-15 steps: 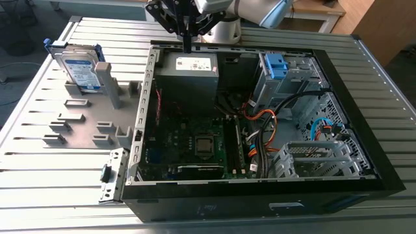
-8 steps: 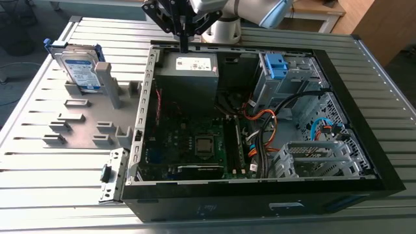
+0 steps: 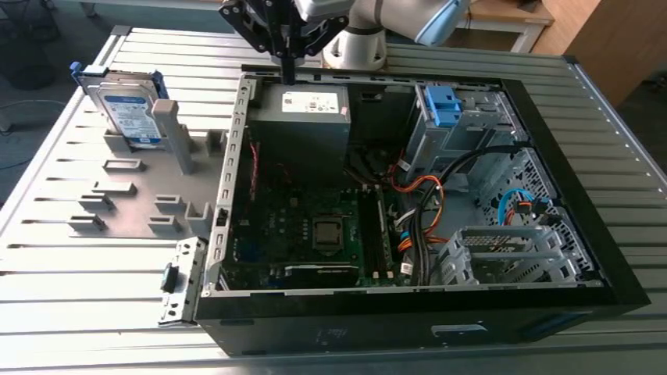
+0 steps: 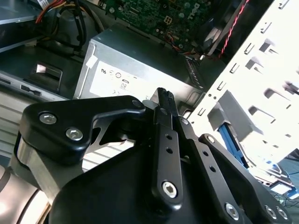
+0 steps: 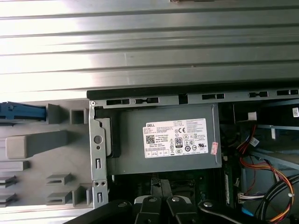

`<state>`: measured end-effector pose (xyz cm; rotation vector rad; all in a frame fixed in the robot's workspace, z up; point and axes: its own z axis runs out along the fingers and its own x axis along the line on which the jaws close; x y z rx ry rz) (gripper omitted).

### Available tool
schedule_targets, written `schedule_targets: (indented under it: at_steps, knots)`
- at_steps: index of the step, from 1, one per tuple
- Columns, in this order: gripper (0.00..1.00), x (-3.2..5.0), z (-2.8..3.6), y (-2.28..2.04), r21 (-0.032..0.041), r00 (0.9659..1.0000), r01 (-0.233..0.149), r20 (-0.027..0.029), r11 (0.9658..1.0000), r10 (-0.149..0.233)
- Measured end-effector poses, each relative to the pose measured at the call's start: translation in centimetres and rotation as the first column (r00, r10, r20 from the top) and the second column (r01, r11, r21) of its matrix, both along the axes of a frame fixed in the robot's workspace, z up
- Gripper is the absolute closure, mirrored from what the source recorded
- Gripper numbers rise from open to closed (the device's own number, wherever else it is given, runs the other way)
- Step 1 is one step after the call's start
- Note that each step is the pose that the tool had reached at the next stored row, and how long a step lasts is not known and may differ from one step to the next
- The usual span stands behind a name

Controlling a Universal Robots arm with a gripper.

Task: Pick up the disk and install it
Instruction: 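Reach for the disk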

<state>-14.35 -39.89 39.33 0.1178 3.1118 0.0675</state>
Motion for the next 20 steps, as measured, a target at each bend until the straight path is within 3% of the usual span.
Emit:
schedule_targets:
  at_steps: [20]
  knots:
    - [0.89,-1.26,0.0,0.0,0.0,1.0,0.0,0.0001,1.0,0.0]
